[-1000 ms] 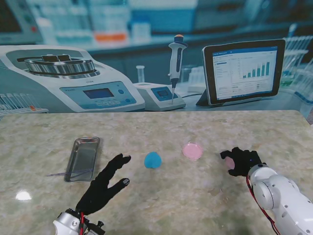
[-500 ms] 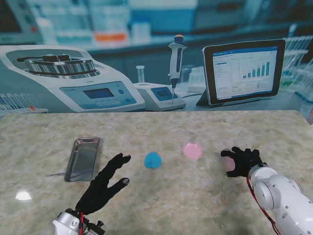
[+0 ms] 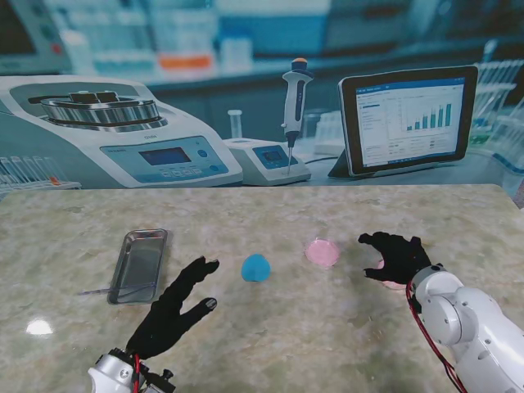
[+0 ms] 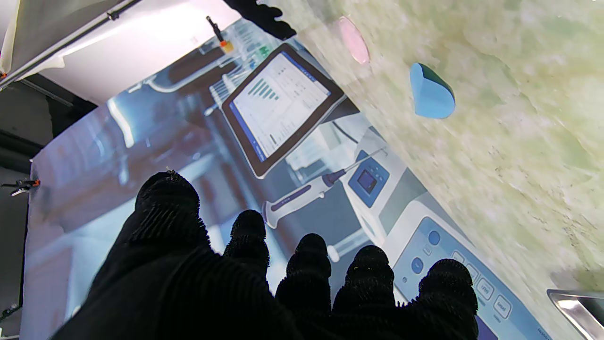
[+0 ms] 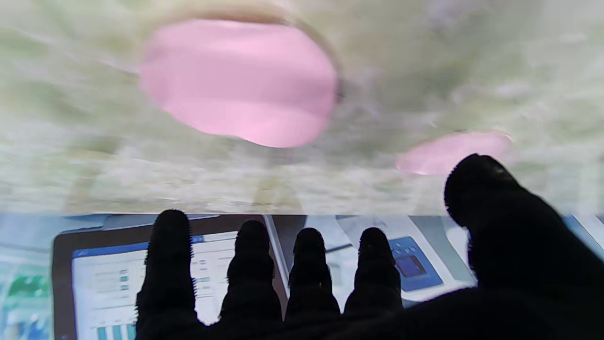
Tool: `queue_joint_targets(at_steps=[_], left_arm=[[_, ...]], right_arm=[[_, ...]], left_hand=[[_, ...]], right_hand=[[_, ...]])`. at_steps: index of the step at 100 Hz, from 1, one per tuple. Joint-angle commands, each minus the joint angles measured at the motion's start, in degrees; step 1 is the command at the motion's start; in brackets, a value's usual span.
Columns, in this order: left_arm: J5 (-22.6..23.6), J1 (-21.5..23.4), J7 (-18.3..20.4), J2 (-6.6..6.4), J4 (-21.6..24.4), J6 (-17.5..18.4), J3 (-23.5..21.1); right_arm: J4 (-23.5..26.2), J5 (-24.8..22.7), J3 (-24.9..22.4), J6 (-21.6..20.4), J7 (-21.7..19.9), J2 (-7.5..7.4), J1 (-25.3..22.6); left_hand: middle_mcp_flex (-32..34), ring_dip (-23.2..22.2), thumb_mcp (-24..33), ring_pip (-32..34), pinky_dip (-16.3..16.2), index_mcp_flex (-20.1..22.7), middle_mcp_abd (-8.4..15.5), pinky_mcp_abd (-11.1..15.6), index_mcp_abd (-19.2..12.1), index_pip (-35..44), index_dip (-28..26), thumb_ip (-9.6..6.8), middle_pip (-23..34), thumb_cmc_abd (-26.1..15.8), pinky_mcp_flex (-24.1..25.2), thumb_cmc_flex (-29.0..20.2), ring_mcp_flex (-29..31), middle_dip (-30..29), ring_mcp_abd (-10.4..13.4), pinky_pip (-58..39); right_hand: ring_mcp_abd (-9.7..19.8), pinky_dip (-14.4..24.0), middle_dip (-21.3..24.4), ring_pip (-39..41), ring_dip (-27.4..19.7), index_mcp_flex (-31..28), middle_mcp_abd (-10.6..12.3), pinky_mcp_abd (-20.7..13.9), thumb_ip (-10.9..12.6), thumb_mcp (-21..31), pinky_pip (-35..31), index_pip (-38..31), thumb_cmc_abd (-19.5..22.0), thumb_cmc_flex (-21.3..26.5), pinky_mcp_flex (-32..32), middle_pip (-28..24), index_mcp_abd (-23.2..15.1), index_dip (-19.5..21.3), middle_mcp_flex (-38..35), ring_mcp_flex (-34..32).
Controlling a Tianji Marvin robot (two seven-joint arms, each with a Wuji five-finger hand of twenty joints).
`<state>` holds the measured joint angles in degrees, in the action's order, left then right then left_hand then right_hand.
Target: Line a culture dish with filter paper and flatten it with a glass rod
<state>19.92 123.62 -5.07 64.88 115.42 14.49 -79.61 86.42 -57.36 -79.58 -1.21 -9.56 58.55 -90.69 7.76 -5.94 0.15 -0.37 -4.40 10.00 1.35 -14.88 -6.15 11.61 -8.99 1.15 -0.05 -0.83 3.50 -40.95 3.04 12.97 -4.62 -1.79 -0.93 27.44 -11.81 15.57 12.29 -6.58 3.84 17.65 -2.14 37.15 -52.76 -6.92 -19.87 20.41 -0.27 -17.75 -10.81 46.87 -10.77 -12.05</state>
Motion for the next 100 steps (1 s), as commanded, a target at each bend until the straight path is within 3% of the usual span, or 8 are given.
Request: queue_joint_targets(at_steps=[1,47,73,100], left_arm=[[0.2,0.5,0.4,-0.13,0.3,-0.1,0.0],[0.5,0.6,0.7,-0.21,0.6,-0.5,-0.1],[1.0,0.2,1.1,-0.32,0.6,-0.8,-0.1],[1.8,0.0,1.4,-0.44,0.7,-0.8,-0.4]], right_arm=[[1.3,0.4,1.2,-1.1,0.0,0.71,0.6],[0.5,7.9,12.4,-2.2,2.1,1.78,8.2],[-3.5,12.7,21.3,-0.3,3.5,2.78,14.6],[-6.6,18.1,27.9,2.7,5.5,4.32,18.8]], left_hand=[[-1.1,-0.4,-0.9,-0.5,-0.8,-0.7,0.3,1.7,-2.1,0.7,-0.1,-0.82,0.4,-1.5,0.1,-0.6,-1.6,1.3,1.7,2.6],[-1.1,-0.4,-0.9,-0.5,-0.8,-0.7,0.2,1.7,-1.9,0.8,-0.1,-0.82,0.3,-1.5,0.1,-0.6,-1.6,1.3,1.6,2.6],[-1.1,-0.4,-0.9,-0.5,-0.8,-0.6,0.2,1.7,-2.0,0.9,-0.1,-0.80,0.3,-1.5,0.1,-0.5,-1.6,1.3,1.7,2.5],[-1.1,-0.5,-0.9,-0.5,-0.8,-0.6,0.2,1.7,-1.9,0.9,-0.1,-0.82,0.4,-1.6,0.1,-0.5,-1.6,1.3,1.8,2.5]], right_hand=[[1.6,-1.1,0.5,-1.9,-1.0,0.4,0.8,-1.0,1.0,0.8,1.4,1.4,2.3,2.0,-1.2,-0.4,1.0,-1.0,-0.1,-0.2],[-0.2,1.0,-1.1,-0.3,0.5,0.6,0.1,-0.5,2.5,0.5,0.5,-1.7,5.8,3.5,-0.8,-4.4,0.5,-1.9,-0.2,-1.4],[-0.3,1.4,-1.1,0.1,1.0,0.7,0.0,-0.5,3.3,1.1,0.4,-2.7,5.9,3.1,-0.9,-4.7,0.7,-2.4,-0.1,-1.5],[-1.8,2.2,-1.5,1.4,2.5,0.6,-0.2,-0.3,2.5,-0.2,0.3,-7.1,5.9,3.0,-1.0,-5.8,1.2,-3.1,-0.1,-2.0]])
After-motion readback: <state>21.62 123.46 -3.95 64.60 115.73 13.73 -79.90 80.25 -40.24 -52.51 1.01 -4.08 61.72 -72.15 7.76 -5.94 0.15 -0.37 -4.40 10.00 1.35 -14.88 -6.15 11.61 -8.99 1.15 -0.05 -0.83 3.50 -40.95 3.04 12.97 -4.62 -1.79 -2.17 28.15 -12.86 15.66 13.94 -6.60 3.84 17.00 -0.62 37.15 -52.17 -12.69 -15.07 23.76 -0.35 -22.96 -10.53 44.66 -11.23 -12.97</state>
